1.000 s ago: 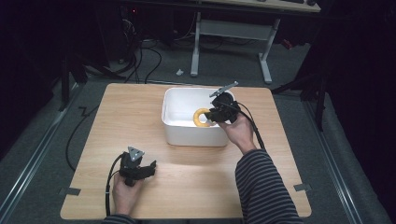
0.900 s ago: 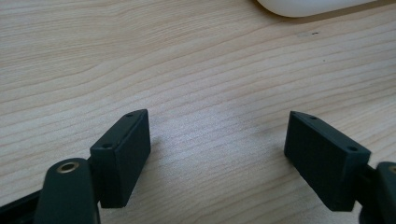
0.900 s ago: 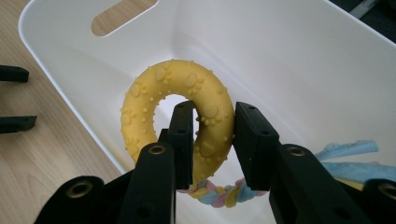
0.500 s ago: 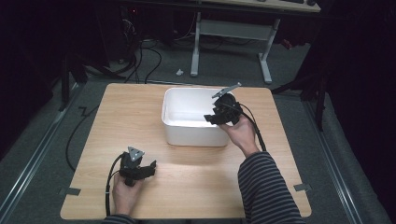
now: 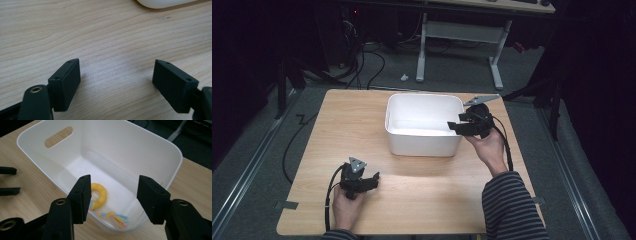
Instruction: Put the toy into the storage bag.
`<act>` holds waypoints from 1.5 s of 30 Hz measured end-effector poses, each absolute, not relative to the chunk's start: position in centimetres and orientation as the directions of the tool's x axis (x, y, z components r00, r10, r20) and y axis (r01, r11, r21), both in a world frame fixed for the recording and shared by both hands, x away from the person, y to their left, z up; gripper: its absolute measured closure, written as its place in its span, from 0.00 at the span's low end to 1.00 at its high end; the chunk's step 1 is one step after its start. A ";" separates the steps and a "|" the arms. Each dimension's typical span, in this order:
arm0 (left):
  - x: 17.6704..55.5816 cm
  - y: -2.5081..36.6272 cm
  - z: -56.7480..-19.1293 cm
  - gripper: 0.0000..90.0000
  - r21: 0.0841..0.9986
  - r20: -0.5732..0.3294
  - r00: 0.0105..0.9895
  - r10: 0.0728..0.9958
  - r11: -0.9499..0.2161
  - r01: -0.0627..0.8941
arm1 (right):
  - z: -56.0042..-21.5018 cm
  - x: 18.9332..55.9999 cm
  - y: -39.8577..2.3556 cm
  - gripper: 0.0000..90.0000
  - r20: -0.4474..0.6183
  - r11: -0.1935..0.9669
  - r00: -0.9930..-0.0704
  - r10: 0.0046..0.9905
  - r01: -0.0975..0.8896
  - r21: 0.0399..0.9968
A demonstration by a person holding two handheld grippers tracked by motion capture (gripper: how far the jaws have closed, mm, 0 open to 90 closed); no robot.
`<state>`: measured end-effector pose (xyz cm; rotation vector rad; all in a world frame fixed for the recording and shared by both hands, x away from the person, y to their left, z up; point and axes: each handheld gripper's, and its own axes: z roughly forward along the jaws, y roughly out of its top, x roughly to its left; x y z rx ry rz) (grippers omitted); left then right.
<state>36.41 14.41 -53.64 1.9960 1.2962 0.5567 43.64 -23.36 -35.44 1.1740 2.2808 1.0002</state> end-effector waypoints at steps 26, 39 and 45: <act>36.4 14.4 -53.6 0.25 0.738 -0.011 0.411 0.912 -0.270 0.618 | -34.5 39.0 -30.1 0.48 0.039 0.249 -0.470 0.882 0.534 0.808; 36.4 14.4 -53.6 0.25 0.738 -0.012 0.411 0.911 -0.269 0.618 | -34.3 35.5 -32.6 0.47 0.023 0.225 -0.433 0.901 0.513 0.828; 36.4 14.4 -53.6 0.25 0.738 -0.012 0.411 0.911 -0.269 0.618 | -33.9 33.8 -33.1 0.47 0.000 0.230 -0.432 0.902 0.480 0.847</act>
